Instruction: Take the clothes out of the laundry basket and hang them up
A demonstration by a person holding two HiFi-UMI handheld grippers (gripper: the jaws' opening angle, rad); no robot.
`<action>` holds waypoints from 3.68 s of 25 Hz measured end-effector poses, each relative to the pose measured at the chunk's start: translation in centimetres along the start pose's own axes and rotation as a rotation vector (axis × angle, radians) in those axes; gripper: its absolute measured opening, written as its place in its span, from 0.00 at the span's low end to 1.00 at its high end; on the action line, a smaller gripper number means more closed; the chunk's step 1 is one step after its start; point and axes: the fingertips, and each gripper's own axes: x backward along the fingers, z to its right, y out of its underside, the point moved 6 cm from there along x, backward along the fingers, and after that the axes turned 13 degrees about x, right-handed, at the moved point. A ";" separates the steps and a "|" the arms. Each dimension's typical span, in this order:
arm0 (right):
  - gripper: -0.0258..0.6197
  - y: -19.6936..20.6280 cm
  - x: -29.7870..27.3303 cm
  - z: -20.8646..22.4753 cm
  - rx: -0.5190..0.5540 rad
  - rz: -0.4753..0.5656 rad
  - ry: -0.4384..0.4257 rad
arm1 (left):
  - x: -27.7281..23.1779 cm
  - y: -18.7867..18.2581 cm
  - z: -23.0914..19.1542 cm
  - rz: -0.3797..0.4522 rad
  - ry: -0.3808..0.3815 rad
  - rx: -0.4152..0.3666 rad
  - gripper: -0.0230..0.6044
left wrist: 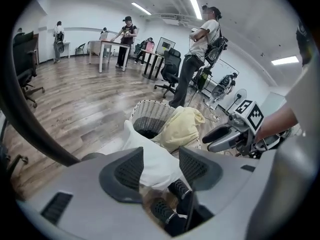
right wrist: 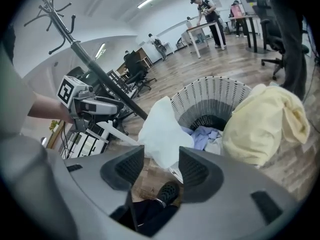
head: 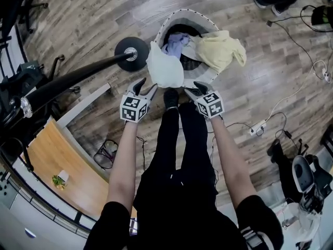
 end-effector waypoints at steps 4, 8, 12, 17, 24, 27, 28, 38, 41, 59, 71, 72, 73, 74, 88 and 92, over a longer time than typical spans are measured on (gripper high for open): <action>0.39 0.7 -2.9 0.3 0.003 -0.017 -0.020 | -2.1 0.5 -1.8 0.000 -0.004 0.010 0.41; 0.39 1.5 -5.0 1.8 0.020 -0.033 -0.036 | -4.0 0.4 -3.7 0.010 -0.007 0.010 0.41; 0.39 2.1 -7.0 2.7 0.062 -0.054 -0.079 | -6.1 0.3 -5.2 0.019 0.002 0.002 0.41; 0.39 2.4 -9.8 2.1 0.078 -0.052 -0.122 | -8.6 -0.4 -6.4 0.016 0.002 -0.013 0.39; 0.13 2.5 -11.3 1.7 0.039 -0.028 -0.131 | -10.5 -0.6 -6.5 -0.041 0.038 -0.067 0.28; 0.05 2.5 -10.9 1.6 0.032 -0.032 -0.138 | -10.4 -0.5 -6.5 -0.060 0.048 -0.039 0.24; 0.05 2.4 -10.6 1.6 0.030 -0.031 -0.140 | -10.3 -0.6 -6.6 -0.066 0.044 -0.028 0.23; 0.05 -1.1 -4.6 1.3 -0.013 0.032 -0.102 | -6.1 -2.7 -3.5 -0.051 -0.006 -0.069 0.11; 0.05 -2.8 -1.8 0.9 -0.014 0.067 -0.069 | -4.0 -4.4 -1.6 -0.014 -0.009 -0.079 0.11; 0.05 -14.5 15.5 -3.6 0.069 0.291 0.105 | 10.5 -15.7 10.4 0.211 0.015 -0.210 0.09; 0.05 -21.7 24.9 -8.2 0.208 0.445 0.237 | 19.9 -20.8 16.4 0.385 0.035 -0.337 0.09; 0.05 -22.1 25.5 -8.6 0.217 0.456 0.245 | 20.4 -20.9 16.8 0.386 0.038 -0.340 0.09; 0.05 -22.5 26.1 -9.0 0.224 0.470 0.252 | 21.0 -21.0 17.2 0.388 0.041 -0.348 0.09; 0.05 -22.9 26.7 -9.4 0.227 0.488 0.258 | 21.6 -21.2 17.6 0.391 0.043 -0.361 0.09; 0.05 -29.4 33.1 -13.0 0.396 0.690 0.245 | 30.1 -23.5 21.5 0.609 -0.029 -0.413 0.09; 0.05 -30.7 33.5 -12.6 0.421 0.697 0.176 | 31.6 -23.4 22.5 0.662 -0.074 -0.358 0.09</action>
